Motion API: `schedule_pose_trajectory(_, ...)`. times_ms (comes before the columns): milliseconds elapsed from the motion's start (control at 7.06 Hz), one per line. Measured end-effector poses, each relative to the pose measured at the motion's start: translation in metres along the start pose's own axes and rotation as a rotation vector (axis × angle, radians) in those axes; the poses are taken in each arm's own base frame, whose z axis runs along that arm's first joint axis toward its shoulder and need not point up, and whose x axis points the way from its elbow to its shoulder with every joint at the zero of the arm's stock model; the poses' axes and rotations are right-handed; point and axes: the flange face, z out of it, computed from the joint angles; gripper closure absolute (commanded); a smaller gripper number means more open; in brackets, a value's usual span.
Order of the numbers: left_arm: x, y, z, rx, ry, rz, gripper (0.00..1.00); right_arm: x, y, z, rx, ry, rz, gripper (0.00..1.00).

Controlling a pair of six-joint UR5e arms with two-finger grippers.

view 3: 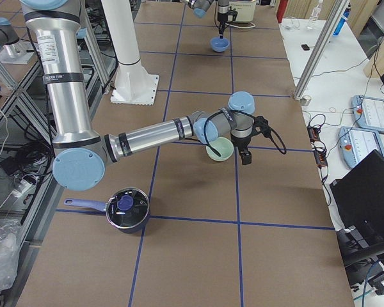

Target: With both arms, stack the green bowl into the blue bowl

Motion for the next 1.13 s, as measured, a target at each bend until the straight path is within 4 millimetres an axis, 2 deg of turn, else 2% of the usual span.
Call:
schedule_pose_trajectory(283,0.032,-0.010,-0.024,0.019,0.057,-0.017,1.00,0.000,0.000,0.001,-0.002,-0.001,0.001,0.00)
schedule_pose_trajectory(425,0.057,-0.028,-0.037,0.032,0.078,-0.059,1.00,0.000,0.000,0.001,-0.002,-0.001,0.002,0.00)
schedule_pose_trajectory(567,0.095,-0.051,-0.049,0.034,0.091,-0.101,1.00,0.000,0.001,0.001,-0.003,-0.001,0.002,0.00)
schedule_pose_trajectory(709,0.148,-0.070,-0.053,0.021,0.094,-0.132,1.00,0.000,0.001,0.002,-0.004,-0.001,0.002,0.00)
schedule_pose_trajectory(850,0.207,-0.079,-0.048,0.010,0.085,-0.150,1.00,0.000,0.001,0.002,-0.005,-0.002,0.002,0.00)
schedule_pose_trajectory(992,0.262,-0.079,-0.038,0.001,0.078,-0.163,1.00,-0.001,0.001,0.003,-0.005,-0.003,0.000,0.00)
schedule_pose_trajectory(1134,0.306,-0.075,-0.030,-0.005,0.080,-0.171,1.00,-0.002,0.001,0.004,-0.007,-0.004,-0.002,0.00)
